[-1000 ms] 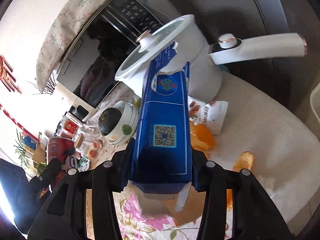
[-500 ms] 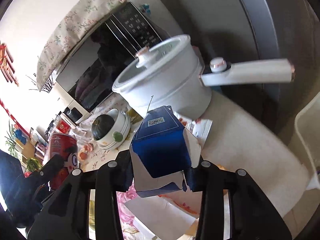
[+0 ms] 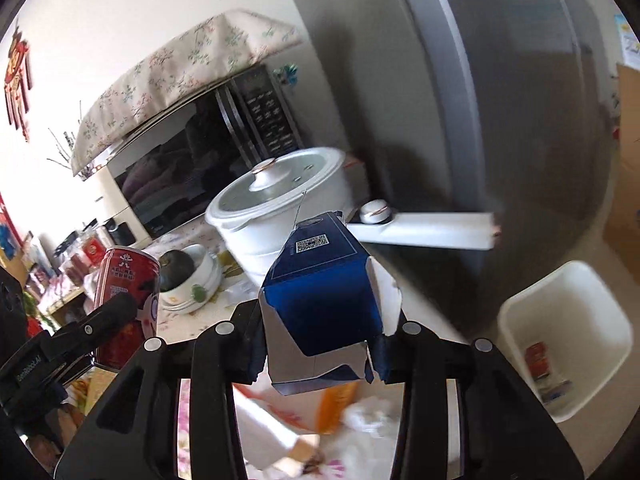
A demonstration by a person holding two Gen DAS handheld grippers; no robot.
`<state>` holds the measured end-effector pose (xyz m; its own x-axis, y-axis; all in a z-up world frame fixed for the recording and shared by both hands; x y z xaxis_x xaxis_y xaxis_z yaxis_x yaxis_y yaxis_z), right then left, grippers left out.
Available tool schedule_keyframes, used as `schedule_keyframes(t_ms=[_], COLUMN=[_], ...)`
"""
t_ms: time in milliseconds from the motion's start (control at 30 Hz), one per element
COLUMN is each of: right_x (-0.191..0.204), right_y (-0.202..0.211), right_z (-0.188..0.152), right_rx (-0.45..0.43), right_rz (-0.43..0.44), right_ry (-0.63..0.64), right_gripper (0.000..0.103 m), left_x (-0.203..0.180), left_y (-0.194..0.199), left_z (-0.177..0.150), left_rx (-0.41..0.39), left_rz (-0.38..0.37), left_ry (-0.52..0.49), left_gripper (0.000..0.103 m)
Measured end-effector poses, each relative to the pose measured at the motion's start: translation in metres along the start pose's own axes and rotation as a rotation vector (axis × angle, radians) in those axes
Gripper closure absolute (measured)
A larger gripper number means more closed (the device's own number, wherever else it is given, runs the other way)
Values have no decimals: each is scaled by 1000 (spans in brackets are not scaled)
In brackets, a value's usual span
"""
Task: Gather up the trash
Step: 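Carry the red can and blue carton over the white bin with both tools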
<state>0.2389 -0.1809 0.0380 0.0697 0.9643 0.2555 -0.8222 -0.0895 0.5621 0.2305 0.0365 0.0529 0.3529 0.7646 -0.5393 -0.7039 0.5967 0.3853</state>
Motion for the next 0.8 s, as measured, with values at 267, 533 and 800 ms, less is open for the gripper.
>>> schedule_keyframes(t_ms=[267, 533, 800], right_x=[-66, -158, -232], right_y=[24, 30, -16], right_z=[8, 7, -10], right_rx=[-45, -39, 114], right_rz=[-116, -287, -448], right_ry=[-28, -85, -79], right_gripper=[65, 65, 63], left_x=[-47, -98, -132], left_y=[-34, -85, -141], left_z=[-22, -55, -89], left_rx=[44, 133, 234], left_rz=[-46, -104, -127], left_ry=[-43, -52, -63], left_gripper=[51, 51, 51])
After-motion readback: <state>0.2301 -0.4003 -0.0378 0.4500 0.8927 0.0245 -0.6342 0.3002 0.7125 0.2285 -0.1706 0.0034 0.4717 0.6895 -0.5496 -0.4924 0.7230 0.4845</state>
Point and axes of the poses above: each gripper's, at about its wrist camera, not at the fingertips, and y roughly against the way its jaws point, x to its left, z to its top, the point moved 1 cm from there along -y, roughly the way its jaws point, and after that the axes turned 9 degrees about -z, right-handed, at the moved point
